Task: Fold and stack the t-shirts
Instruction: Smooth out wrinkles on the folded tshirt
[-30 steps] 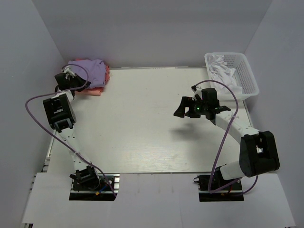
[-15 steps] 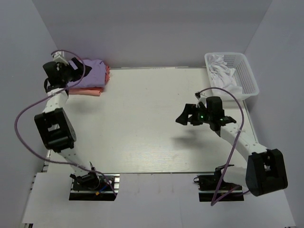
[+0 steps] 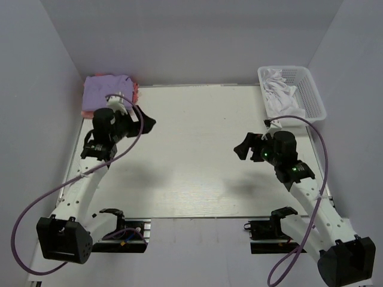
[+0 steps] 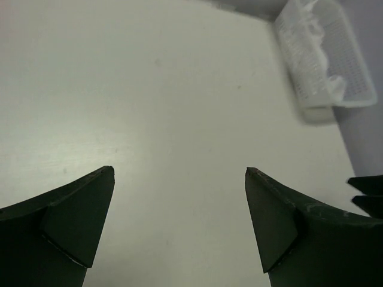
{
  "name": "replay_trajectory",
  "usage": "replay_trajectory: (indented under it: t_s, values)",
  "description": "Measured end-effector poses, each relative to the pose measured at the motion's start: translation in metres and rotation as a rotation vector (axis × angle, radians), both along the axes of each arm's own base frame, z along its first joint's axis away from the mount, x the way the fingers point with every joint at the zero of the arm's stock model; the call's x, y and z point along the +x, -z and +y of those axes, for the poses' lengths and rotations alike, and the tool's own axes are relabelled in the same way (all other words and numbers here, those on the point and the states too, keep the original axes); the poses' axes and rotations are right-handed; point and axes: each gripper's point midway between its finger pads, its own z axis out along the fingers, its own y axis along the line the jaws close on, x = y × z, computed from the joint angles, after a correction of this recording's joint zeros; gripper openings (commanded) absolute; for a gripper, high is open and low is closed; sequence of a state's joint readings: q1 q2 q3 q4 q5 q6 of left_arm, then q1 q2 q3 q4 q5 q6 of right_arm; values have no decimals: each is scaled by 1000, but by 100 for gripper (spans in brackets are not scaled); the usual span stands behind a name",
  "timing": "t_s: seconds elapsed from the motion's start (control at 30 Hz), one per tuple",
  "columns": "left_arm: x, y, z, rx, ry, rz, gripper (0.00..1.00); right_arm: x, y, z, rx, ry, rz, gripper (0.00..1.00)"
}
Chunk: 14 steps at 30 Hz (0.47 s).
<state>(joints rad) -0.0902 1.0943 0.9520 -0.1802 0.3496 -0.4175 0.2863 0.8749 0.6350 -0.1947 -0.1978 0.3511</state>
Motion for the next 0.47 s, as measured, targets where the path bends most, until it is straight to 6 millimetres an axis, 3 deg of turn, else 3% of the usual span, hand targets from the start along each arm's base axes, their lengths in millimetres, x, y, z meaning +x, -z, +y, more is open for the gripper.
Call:
replay_trajectory:
  t_s: [0.13,0.2,0.33,0.47]
  values:
    - [-30,68,7,67,-103,202,100,-10,10,-16,-35,71,2,91]
    - [-43,87,16,100,-155,270,100,-17,23,-24,-52,103,23,91]
    - [-55,77,23,97,-198,235,100,-30,44,-32,-65,134,69,91]
    - [-64,57,29,77,-231,163,100,-32,38,-32,-45,139,37,91]
